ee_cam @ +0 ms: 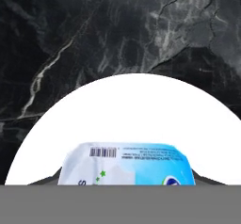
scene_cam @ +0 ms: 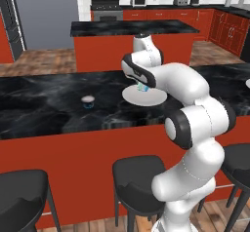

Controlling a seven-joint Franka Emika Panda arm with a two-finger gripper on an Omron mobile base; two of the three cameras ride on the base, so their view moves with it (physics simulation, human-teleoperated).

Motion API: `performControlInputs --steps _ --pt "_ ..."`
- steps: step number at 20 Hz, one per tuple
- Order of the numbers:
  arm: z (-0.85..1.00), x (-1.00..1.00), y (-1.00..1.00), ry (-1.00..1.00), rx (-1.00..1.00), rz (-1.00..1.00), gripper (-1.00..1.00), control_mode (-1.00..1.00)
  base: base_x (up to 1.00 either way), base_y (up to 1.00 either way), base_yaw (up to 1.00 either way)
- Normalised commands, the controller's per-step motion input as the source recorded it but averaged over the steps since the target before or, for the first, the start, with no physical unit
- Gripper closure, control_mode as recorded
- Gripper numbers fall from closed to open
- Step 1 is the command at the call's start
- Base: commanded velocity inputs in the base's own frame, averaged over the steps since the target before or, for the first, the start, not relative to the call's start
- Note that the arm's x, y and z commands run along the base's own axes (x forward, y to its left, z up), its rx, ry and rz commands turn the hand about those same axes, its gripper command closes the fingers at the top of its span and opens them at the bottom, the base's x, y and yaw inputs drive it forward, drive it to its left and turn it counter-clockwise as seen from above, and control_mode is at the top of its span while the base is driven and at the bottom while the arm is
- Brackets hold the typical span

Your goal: Place two yogurt containers on each plate.

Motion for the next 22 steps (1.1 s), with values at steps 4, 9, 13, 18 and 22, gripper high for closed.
performControlInputs --steps 4,9,13,18,22 --pt "-0.04 0.00 0.00 -0.04 0.00 0.00 1.00 -1.00 0.00 0.00 0.00" --pt "-0.10 -0.03 0.00 -0.02 -0.01 0.00 1.00 -1.00 0.00 0.00 0.00" --pt "-0.16 -0.01 0.01 -0.01 -0.01 0.00 1.00 -1.00 0.00 0.00 0.00" --pt "-0.08 -0.10 0.04 -0.01 -0.01 0.00 -1.00 -1.00 0.00 0.00 0.00" --pt "0.00 -0.08 0.04 0.00 0.00 0.00 -1.00 -1.00 0.00 0.00 0.00"
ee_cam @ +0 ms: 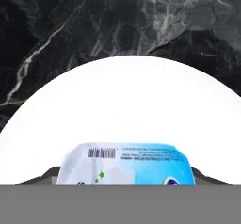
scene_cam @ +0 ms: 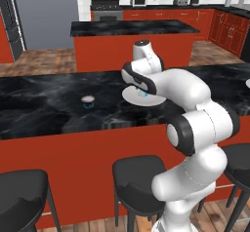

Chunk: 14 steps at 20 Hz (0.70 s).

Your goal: Place two yogurt containers on each plate.

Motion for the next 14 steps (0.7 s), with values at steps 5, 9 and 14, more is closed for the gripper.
performControlInputs --steps 5,9,14 --pt "0.01 -0.01 0.02 -0.01 0.00 0.00 -1.00 -1.00 0.00 0.00 0.00" --pt "0.18 -0.09 0.00 -0.03 0.00 0.00 -1.00 -1.00 0.00 0.00 0.00" --pt "0.53 -0.15 0.00 -0.06 0.00 0.00 -1.00 -1.00 0.00 0.00 0.00"
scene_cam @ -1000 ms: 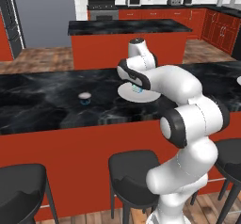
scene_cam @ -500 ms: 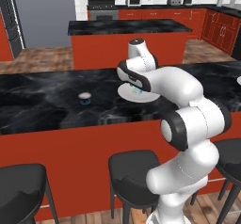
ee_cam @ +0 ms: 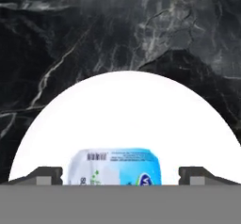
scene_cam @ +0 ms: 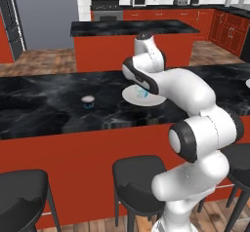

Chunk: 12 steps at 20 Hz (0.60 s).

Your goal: Place two yogurt containers on each plate.

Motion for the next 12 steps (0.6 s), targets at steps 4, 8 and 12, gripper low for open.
performControlInputs --steps 4,8,12 --pt "0.64 -0.26 0.00 -0.09 0.00 0.01 -1.00 -1.00 0.00 0.00 0.00" --pt "0.40 -0.75 0.18 -0.01 0.11 0.16 -1.00 -1.00 0.00 0.00 0.00" --pt "0.08 -0.71 0.41 0.04 0.21 0.33 -1.00 -1.00 0.00 0.00 0.00"
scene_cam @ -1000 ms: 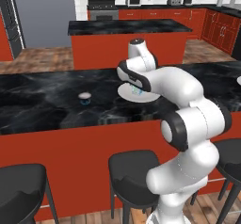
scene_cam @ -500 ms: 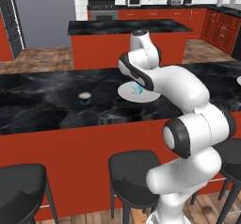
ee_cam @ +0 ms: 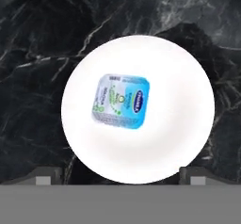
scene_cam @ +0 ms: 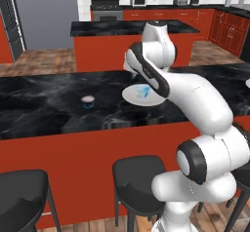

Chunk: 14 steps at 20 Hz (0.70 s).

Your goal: Place two yogurt containers on each plate.

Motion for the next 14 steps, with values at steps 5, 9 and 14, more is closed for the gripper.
performControlInputs --steps 5,9,14 --pt "-0.05 -0.63 0.47 0.00 0.11 0.43 -1.00 -1.00 0.00 0.00 0.00" --pt "-0.36 -0.22 0.72 -0.01 0.01 0.36 -1.00 -1.00 0.00 0.00 0.00" --pt "0.07 -0.01 0.74 0.00 -0.08 0.29 -1.00 -1.00 0.00 0.00 0.00"
